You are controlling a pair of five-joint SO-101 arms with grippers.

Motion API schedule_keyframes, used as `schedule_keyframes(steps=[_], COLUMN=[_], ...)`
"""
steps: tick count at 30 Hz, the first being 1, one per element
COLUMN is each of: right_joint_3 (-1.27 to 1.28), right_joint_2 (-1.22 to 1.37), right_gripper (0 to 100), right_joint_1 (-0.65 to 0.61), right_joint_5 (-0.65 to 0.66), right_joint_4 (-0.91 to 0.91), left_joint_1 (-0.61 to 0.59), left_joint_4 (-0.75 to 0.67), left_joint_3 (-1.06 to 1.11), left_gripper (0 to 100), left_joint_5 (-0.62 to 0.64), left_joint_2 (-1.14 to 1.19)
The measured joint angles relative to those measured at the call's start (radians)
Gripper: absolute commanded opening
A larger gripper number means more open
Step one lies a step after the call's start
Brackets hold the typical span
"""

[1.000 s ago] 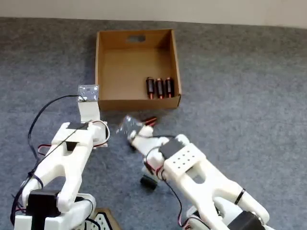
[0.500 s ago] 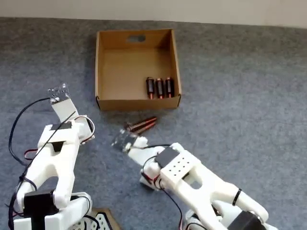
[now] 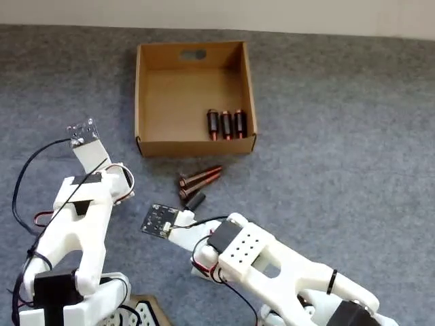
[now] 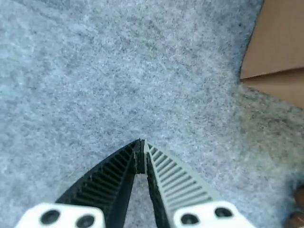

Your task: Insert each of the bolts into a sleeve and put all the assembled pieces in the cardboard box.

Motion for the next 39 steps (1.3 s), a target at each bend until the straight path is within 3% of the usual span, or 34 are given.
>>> schedule_keyframes(steps=[8,16,24,29,32,39], right_joint_3=[0.058,0.204,0.213,0.213,0.215,0.120], right_joint_2=[-0.097,-0.103,-0.103,-0.103,-0.112,-0.112], right_gripper=[14.7,14.1,0.9,0.5,0.5,0.5], right_joint_1=[-0.064,-0.071,-0.068,-0.068,-0.006,0.301], right_joint_5=[-0.018,-0.020,-0.021,-0.021,-0.021,-0.021], right_joint_4=[0.011,-0.150,-0.172,-0.172,-0.172,-0.172], left_joint_1=[0.000,0.000,0.000,0.000,0.000,0.000], left_joint_4=[0.000,0.000,0.000,0.000,0.000,0.000], left_joint_3=[0.000,0.000,0.000,0.000,0.000,0.000], left_gripper=[2,2,2,2,2,2], left_joint_5=[0.000,0.000,0.000,0.000,0.000,0.000], left_joint_2=[0.000,0.000,0.000,0.000,0.000,0.000])
